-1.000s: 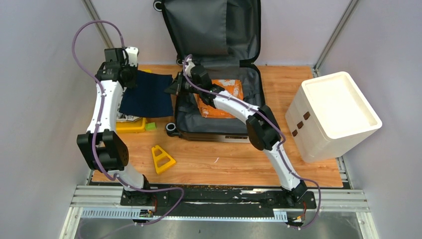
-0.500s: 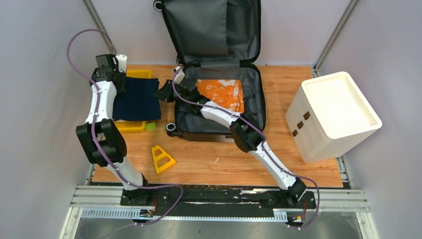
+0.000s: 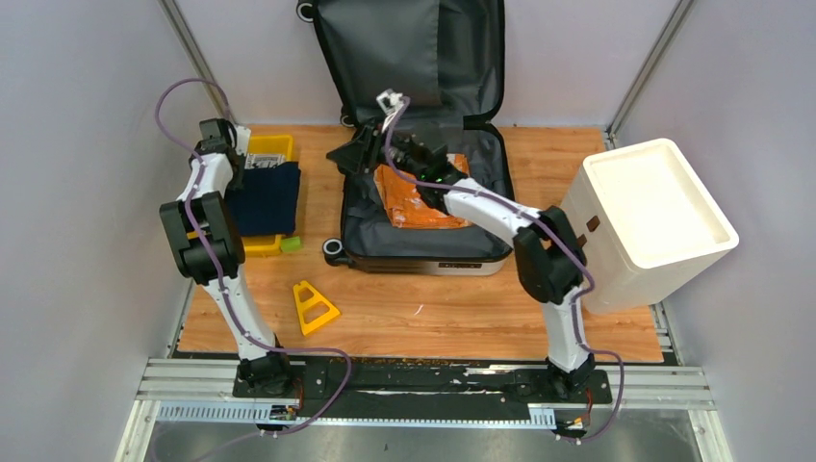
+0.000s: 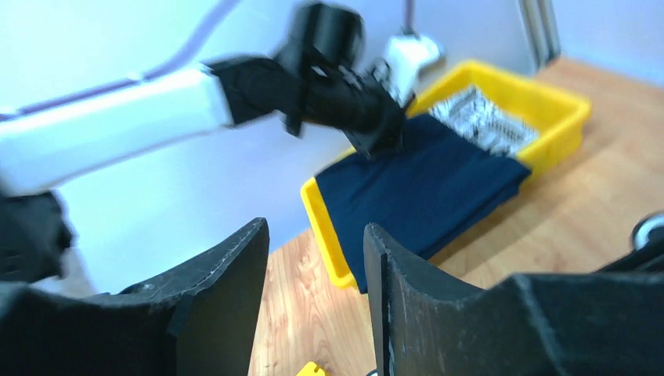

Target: Open, take out, and arrange the luggage

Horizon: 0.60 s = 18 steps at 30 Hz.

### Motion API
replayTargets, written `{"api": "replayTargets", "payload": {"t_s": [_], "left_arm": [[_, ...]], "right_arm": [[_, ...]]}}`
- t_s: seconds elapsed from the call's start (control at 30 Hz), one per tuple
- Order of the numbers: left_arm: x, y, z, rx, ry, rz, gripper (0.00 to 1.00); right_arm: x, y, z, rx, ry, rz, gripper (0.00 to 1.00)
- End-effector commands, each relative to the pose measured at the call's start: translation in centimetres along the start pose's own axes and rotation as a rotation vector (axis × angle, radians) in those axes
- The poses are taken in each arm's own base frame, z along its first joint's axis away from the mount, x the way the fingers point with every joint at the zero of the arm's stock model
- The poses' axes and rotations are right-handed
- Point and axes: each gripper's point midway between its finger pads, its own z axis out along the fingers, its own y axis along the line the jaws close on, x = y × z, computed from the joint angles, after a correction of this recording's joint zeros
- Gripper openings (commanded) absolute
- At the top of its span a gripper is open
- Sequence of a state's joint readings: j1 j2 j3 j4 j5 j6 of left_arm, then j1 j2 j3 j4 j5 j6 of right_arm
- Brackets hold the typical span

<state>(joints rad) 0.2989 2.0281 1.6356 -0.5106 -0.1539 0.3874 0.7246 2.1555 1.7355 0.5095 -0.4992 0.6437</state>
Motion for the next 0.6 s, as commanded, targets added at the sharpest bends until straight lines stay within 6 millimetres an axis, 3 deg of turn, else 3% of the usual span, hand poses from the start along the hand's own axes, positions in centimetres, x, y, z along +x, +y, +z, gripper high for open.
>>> {"api": "replayTargets", "payload": {"t_s": [0.0,0.07,0.37,0.43,0.47,0.5,0.53,0.57], "left_arm": [[-4.4,5.3,-1.3,-0.194,-0.115,0.026,0.0],[-4.1,5.9,-1.2,-0.229,-0.103,0.026,0.0],[-3.2,7.9,-0.2,-0.358,-0.089,-0.009,0.0],[-3.2,8.3,0.1,-0.379,-0.088,-0.024,0.11],[-3.3,8.3,0.1,-0.382,-0.091,-0.034,0.27],[-3.4,8.2,0.2,-0.377,-0.092,-0.038,0.36],[-3.6,7.9,0.2,-0.359,-0.095,-0.042,0.52],[-3.6,7.5,-0.1,-0.345,-0.086,-0.036,0.59]], "right_arm": [[-6.3,7.2,-3.1,-0.144,-0.099,-0.235,0.48],[-7.0,7.1,-3.5,-0.111,-0.092,-0.245,0.48],[-7.0,1.3,-6.8,0.019,-0.043,-0.032,0.4],[-6.9,0.6,-7.2,0.035,-0.036,-0.024,0.4],[-6.8,0.5,-7.4,0.041,-0.031,-0.023,0.39],[-6.8,0.4,-7.6,0.045,-0.024,-0.024,0.4],[-6.8,0.3,-7.7,0.052,-0.016,-0.024,0.4],[-6.8,0.2,-7.9,0.063,-0.01,-0.025,0.4]]}}
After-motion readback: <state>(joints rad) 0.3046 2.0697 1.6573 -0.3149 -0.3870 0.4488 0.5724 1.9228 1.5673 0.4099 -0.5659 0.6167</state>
